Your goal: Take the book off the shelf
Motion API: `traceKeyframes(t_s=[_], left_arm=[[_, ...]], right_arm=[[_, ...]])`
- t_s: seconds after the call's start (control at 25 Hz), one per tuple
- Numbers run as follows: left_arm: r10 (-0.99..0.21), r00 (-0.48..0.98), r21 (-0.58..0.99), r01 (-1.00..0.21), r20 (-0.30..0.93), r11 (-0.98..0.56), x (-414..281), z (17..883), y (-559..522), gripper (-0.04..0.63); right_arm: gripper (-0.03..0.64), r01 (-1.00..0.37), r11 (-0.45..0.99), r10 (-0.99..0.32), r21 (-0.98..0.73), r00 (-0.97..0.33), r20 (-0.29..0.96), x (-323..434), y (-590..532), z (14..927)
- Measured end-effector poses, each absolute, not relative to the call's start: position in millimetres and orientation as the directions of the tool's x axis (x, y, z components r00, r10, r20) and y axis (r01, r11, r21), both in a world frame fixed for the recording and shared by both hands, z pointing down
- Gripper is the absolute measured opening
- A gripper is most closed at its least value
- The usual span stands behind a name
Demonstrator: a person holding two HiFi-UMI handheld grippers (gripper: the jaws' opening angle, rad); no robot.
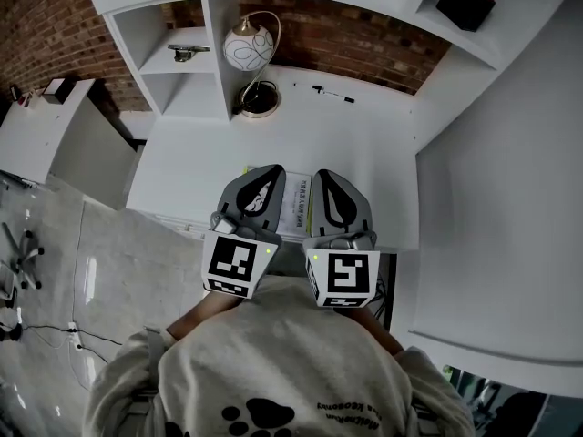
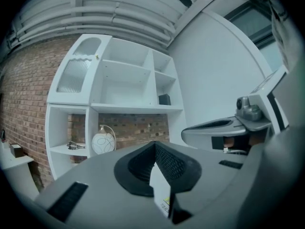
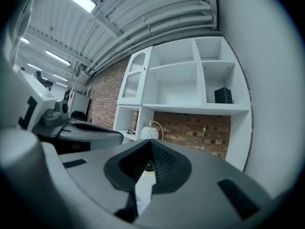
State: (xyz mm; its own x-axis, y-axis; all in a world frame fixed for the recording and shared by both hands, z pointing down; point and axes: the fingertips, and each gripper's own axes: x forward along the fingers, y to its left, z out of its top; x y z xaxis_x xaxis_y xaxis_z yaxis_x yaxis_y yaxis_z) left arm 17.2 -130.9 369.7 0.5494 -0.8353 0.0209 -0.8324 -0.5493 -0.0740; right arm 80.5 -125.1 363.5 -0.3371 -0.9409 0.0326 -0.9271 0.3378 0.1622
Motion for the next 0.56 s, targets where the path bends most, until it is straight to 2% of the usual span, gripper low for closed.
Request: traceKeyframes(t_s=[0.56], left_arm=[[-0.824,0.565,-0.089,-0.82,0.027,-0.565,38.0,374.1,-139.0,0.009]], right_arm=[[0.018,-0.921,0.345,-0.938,0.18,-0.346,0.025,91.2,-136.5,370.6]])
